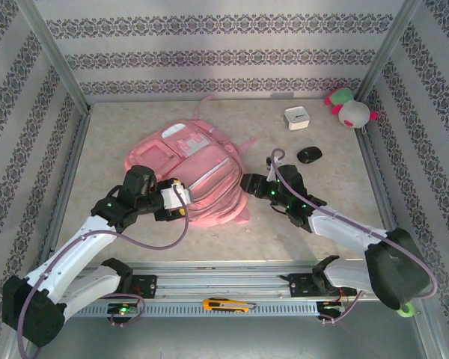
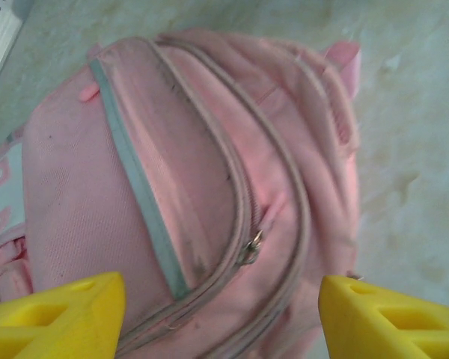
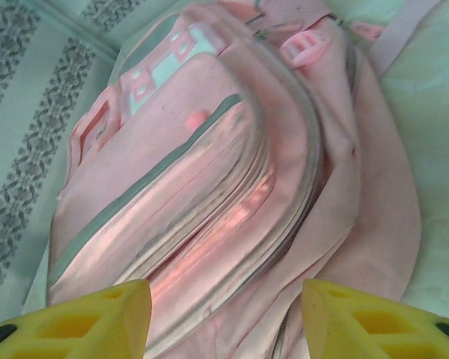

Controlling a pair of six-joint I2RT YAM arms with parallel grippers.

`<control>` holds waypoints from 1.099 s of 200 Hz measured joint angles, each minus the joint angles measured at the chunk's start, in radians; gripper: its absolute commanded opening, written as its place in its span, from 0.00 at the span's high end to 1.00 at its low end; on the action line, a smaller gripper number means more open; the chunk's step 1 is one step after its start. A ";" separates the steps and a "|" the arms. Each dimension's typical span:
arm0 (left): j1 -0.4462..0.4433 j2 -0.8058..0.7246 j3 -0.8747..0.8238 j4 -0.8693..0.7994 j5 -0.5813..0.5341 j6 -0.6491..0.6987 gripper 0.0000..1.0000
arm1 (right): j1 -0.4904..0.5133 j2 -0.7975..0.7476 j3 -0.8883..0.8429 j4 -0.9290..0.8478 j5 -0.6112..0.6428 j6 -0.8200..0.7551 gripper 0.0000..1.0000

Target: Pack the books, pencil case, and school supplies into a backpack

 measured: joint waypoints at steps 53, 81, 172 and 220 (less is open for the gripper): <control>0.077 0.237 0.022 0.055 -0.025 0.190 0.46 | 0.182 0.003 0.038 -0.116 -0.046 -0.232 0.45; 0.101 0.277 0.037 0.072 0.002 0.225 0.70 | 0.230 0.069 0.090 -0.111 -0.058 -0.373 0.44; 0.115 0.274 0.044 0.103 0.054 0.231 0.83 | 0.325 0.357 0.185 0.037 -0.158 -0.782 0.42; 0.127 0.274 0.044 0.109 0.034 0.227 0.84 | 0.325 0.414 0.203 0.103 -0.174 -0.713 0.43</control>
